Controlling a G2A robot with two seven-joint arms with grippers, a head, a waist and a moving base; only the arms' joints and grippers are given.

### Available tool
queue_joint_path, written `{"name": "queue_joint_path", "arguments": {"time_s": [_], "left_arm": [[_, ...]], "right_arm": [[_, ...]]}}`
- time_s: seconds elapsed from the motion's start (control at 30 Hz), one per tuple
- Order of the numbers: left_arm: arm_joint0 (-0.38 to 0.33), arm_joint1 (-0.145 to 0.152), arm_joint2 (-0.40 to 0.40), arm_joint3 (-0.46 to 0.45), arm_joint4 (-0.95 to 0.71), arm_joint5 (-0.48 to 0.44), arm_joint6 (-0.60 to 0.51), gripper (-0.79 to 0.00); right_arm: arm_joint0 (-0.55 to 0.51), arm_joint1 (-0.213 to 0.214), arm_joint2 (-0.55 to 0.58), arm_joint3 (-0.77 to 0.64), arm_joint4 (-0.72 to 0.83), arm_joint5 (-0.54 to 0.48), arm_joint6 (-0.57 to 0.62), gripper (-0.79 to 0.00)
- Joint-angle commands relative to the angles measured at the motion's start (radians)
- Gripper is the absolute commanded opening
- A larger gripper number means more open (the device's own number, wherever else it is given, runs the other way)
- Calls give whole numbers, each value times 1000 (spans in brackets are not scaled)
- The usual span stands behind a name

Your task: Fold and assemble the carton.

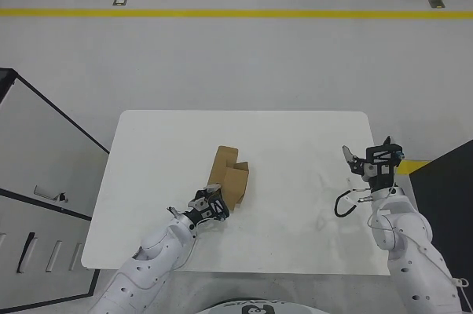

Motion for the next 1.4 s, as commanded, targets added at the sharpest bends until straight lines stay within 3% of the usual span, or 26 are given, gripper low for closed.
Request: {"name": "queue_joint_path", "arguments": {"time_s": [0.0, 0.17, 0.2, 0.27, 0.3, 0.6, 1.0, 1.37], "left_arm": [[-4, -2, 4, 6, -7, 3, -3, -459], [-11, -6, 7, 16, -39, 10, -11, -542], [-12, -7, 7, 18, -42, 13, -12, -591], [-14, -7, 5, 22, -47, 17, -14, -763], [-14, -7, 4, 22, -50, 19, -14, -785], [5, -1, -24, -25, -48, 38, 18, -785], [110, 42, -140, -320, 22, -147, 94, -785], [107, 41, -138, -311, 12, -139, 94, -785]], "right_arm": [[0, 0, 0, 0, 0, 0, 0, 0], [0, 0, 0, 0, 0, 0, 0, 0], [0, 0, 0, 0, 0, 0, 0, 0], [0, 0, 0, 0, 0, 0, 0, 0], [0, 0, 0, 0, 0, 0, 0, 0], [0, 0, 0, 0, 0, 0, 0, 0], [0, 0, 0, 0, 0, 0, 0, 0], [0, 0, 0, 0, 0, 0, 0, 0]]}}
